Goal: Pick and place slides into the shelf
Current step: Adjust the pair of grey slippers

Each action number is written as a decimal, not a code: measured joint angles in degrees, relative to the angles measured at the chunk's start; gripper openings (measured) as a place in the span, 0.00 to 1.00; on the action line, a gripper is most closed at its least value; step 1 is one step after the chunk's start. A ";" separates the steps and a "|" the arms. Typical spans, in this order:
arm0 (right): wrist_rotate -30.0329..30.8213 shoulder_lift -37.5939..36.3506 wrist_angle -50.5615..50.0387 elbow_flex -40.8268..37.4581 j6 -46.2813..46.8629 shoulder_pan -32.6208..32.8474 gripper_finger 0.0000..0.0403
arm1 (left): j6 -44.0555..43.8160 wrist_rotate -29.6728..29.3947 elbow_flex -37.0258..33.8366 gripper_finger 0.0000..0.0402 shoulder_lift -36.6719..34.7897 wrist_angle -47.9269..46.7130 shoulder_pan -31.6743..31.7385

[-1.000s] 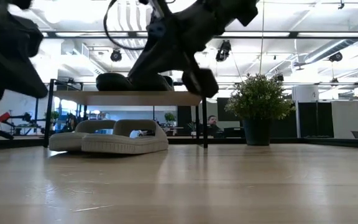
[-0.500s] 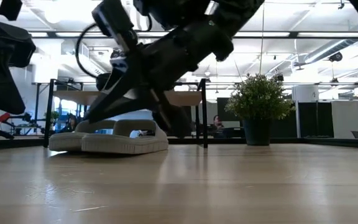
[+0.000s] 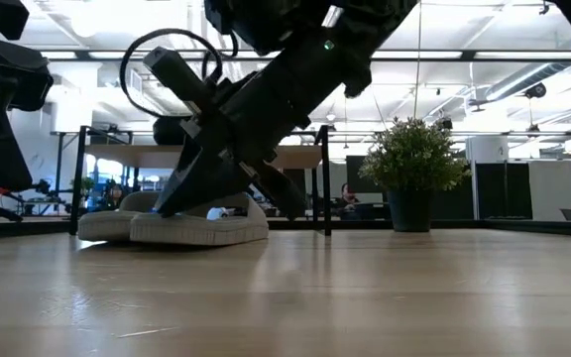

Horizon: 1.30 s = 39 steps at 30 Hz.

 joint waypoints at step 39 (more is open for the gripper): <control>5.37 -0.48 -5.13 -0.03 -15.03 -0.63 0.02 | -4.81 -6.05 -4.22 0.00 0.00 0.01 0.60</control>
